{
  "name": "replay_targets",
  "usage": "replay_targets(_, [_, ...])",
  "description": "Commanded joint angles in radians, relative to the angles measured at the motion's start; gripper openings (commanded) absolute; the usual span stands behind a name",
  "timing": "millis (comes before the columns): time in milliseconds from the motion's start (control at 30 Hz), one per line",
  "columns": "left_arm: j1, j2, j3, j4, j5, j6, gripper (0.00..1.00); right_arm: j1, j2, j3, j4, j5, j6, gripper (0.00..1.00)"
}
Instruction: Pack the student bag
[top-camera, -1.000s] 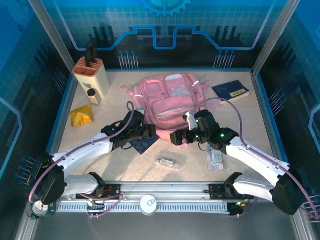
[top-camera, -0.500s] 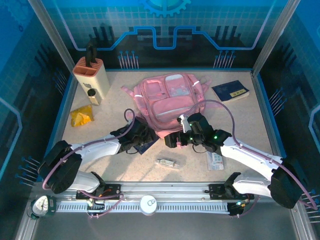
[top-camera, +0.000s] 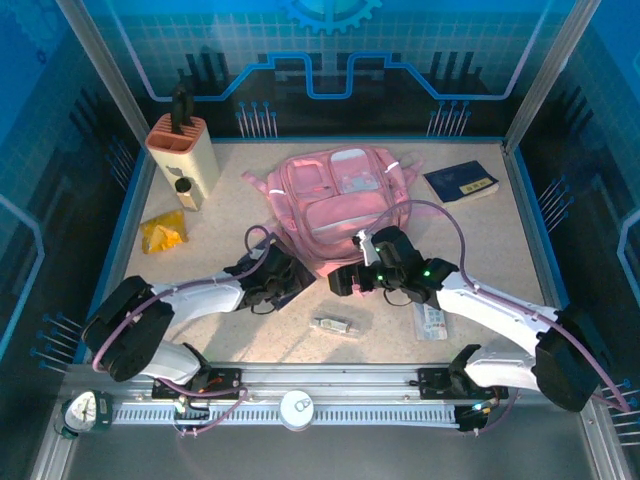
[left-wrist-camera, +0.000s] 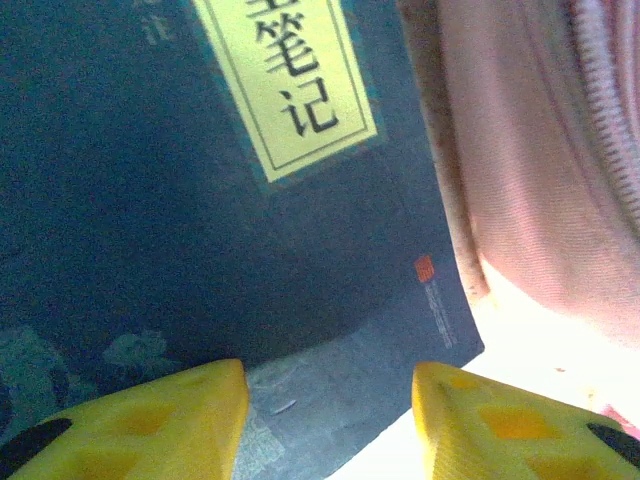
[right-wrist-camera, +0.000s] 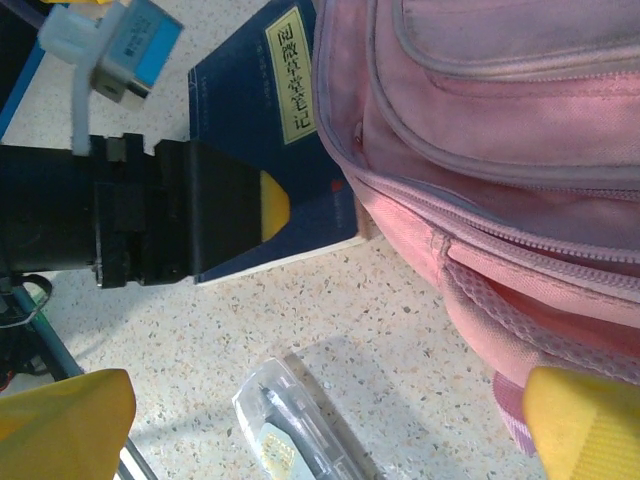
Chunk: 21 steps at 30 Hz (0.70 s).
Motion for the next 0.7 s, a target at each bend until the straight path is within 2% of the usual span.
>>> replay_targets(0, [0.014,-0.057,-0.058,-0.244,-0.078,0.004,0.49,0.033,0.022,0.029,0.029,0.012,0.005,1.0])
replay_targets(167, [0.034,-0.229,-0.116,-0.346,-0.078,0.019,0.5,0.089,0.08,0.077,0.025,-0.007,0.029,1.0])
replay_targets(400, [0.153,-0.465,-0.144,-0.418,-0.032,0.093,0.53,0.2,0.226,0.231,-0.039,-0.015,0.101,1.0])
replay_targets(533, [0.256,-0.521,-0.144,-0.41,0.006,0.144,0.54,0.24,0.35,0.331,-0.101,0.021,0.135,1.0])
replay_targets(667, [0.355,-0.497,-0.132,-0.391,0.049,0.205,0.55,0.262,0.479,0.412,-0.118,0.035,0.157,0.93])
